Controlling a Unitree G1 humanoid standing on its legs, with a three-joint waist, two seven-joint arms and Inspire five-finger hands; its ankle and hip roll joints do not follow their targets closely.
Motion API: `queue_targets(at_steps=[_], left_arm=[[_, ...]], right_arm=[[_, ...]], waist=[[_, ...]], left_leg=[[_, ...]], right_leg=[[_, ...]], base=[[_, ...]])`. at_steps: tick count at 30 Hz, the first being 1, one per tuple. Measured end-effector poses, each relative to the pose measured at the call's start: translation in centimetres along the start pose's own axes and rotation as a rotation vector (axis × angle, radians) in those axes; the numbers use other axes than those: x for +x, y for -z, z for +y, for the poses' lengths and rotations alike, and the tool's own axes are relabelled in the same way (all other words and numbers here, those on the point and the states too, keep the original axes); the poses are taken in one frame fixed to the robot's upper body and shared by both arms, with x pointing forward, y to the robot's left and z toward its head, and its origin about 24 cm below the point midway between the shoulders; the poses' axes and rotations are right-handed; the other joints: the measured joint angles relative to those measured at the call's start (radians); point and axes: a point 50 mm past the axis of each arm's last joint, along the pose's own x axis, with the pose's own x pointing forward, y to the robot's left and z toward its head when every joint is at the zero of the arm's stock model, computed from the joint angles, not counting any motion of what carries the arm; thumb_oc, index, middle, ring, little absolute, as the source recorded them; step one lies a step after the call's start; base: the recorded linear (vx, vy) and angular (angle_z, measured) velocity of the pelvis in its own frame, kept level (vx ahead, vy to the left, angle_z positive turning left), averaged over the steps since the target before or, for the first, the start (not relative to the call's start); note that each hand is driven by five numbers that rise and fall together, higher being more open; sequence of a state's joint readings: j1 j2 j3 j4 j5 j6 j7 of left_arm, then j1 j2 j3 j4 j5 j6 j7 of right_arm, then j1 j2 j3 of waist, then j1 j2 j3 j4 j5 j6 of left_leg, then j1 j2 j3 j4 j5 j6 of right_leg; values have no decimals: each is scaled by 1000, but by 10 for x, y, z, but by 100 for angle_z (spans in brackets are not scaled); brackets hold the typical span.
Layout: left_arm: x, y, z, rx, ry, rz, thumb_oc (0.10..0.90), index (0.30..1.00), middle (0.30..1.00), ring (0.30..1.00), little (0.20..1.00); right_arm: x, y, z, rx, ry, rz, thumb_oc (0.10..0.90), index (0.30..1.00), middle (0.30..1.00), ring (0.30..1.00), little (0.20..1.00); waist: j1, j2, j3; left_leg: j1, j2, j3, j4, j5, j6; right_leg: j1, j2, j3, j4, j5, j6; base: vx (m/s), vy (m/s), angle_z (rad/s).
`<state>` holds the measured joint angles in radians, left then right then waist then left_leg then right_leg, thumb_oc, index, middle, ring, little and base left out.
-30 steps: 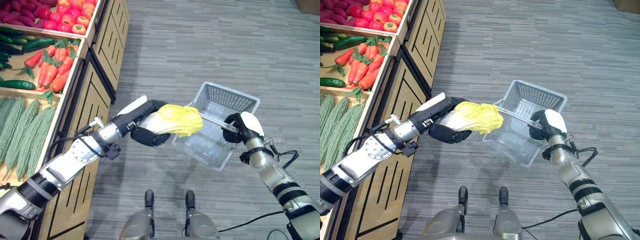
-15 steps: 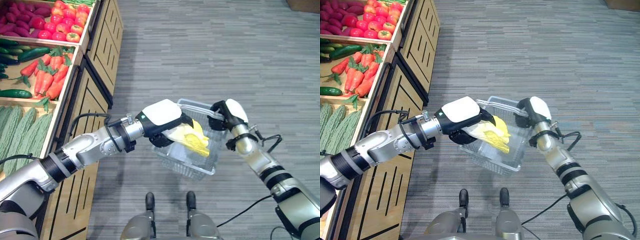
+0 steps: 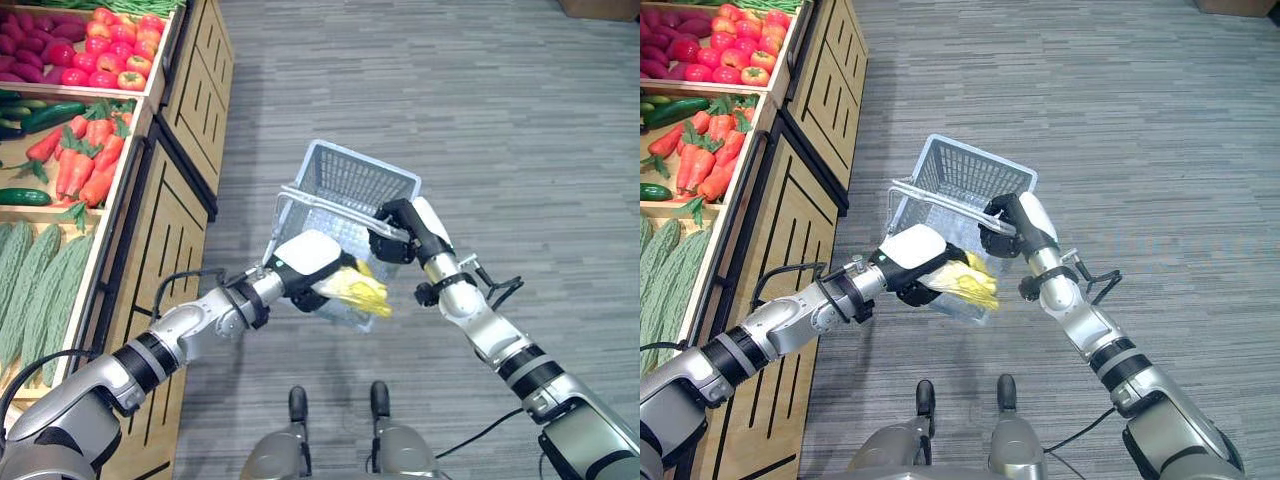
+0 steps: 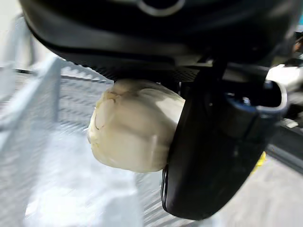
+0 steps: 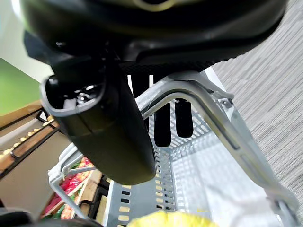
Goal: Get the vegetables into the basket
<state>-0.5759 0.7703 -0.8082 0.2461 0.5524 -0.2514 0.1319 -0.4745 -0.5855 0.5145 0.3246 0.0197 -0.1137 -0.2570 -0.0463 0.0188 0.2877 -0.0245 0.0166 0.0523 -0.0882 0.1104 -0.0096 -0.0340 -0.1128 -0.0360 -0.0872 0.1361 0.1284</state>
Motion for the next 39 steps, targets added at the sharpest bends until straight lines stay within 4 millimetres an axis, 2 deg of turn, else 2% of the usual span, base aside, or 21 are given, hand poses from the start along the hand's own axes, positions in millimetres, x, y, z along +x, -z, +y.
queue_targets(at_steps=[4,5,6,7,8,12,16,19,23,27,30,32,33,35,36,39], left_arm=[[-6,18,-10,40,10,93,400,300,300,300,300],[-8,23,-12,66,22,121,453,374,374,374,374],[-10,26,-14,83,28,137,710,734,734,734,734],[-11,29,-15,93,29,150,869,956,956,956,956],[-14,31,-18,71,-17,194,900,1000,1000,1000,1000],[-14,30,-29,-11,-82,269,900,1000,1000,1000,1000],[-16,27,-32,-22,-83,267,900,1000,1000,1000,1000],[-16,18,-35,-46,-104,241,900,1000,1000,1000,1000],[-13,13,-33,-57,-118,221,900,1000,1000,1000,1000],[-11,-1,-23,-115,-182,159,900,1000,1000,1000,1000],[-14,-14,-19,-263,-253,129,900,1000,1000,1000,1000],[-27,-20,-20,-474,-316,146,900,1000,1000,1000,1000],[-37,-21,-24,-686,-356,178,900,1000,1000,1000,1000],[-46,-17,-31,-952,-334,203,900,1000,1000,1000,1000],[-53,-12,-34,-1105,-291,214,900,1000,1000,1000,1000],[-78,-14,-46,-1380,-328,245,900,1000,1000,1000,1000]], right_arm=[[-2,1,-3,7,-7,4,400,300,300,300,300],[-3,2,-3,10,-13,9,400,300,300,300,300],[-4,4,-3,9,-18,14,400,300,300,300,300],[-5,5,-3,12,-21,19,400,300,300,300,300],[-11,9,0,16,-36,29,400,300,300,300,300],[-18,15,7,49,-51,58,400,300,300,300,300],[-23,19,12,74,-49,79,400,300,300,300,300],[-29,24,15,102,-40,103,400,300,300,300,300],[-34,28,21,139,-31,127,400,300,300,300,300],[-34,34,21,173,0,165,400,300,300,300,300],[-41,46,21,195,47,224,400,300,300,300,300],[-48,56,23,212,84,272,400,300,300,300,300],[-56,65,21,206,108,313,400,300,300,300,300],[-64,79,15,174,139,384,400,300,300,300,300],[-71,93,10,143,162,457,400,300,300,300,300],[-91,114,12,118,181,571,400,300,300,300,300]], waist=[[0,0,0],[0,0,0],[0,0,0],[0,0,0],[0,0,0],[3,-2,-1],[3,-3,-1],[4,-7,-3],[3,-18,-10],[3,-20,-11],[6,-21,-12],[7,-24,-14],[10,-24,-15],[24,-23,-16],[39,-20,-24],[55,-13,-37]], left_leg=[[1,1,2,0,0,0],[0,1,4,0,0,0],[0,1,6,0,0,0],[0,1,6,0,0,0],[0,2,8,0,0,0],[0,6,7,-1,-1,-2],[1,8,9,-1,-3,-4],[2,8,9,-1,-3,-4],[3,9,8,-1,-3,-4],[7,9,1,-1,-3,-4],[12,10,-13,-1,-2,-5],[17,10,-17,-1,-5,-9],[19,10,-24,-1,-5,-9],[22,9,-35,-1,-6,-9],[18,9,-43,-3,-7,-11],[18,8,-53,-5,-12,-19]], right_leg=[[-1,0,2,0,0,0],[-3,0,4,0,0,0],[-3,0,5,0,0,0],[-4,0,5,0,0,0],[-4,1,5,0,0,0],[-4,5,5,0,0,0],[-3,7,6,0,-2,-3],[-2,8,6,0,-2,-4],[-1,8,4,0,-2,-4],[7,9,-1,0,-2,-4],[19,9,-13,0,-2,-4],[25,9,-18,0,-3,-5],[30,9,-22,0,-3,-6],[39,9,-28,0,-7,-11],[40,9,-32,0,-9,-14],[44,9,-38,0,-10,-14]], base=[[0,0,0],[1,-1,-4],[2,-4,-4],[-4,-12,-3],[0,0,0],[0,0,0],[0,0,0],[0,0,0],[0,0,0],[14,-7,4],[10,-6,13],[18,-7,9],[14,-5,12],[3,3,19],[-7,1,16],[-5,-6,12]])
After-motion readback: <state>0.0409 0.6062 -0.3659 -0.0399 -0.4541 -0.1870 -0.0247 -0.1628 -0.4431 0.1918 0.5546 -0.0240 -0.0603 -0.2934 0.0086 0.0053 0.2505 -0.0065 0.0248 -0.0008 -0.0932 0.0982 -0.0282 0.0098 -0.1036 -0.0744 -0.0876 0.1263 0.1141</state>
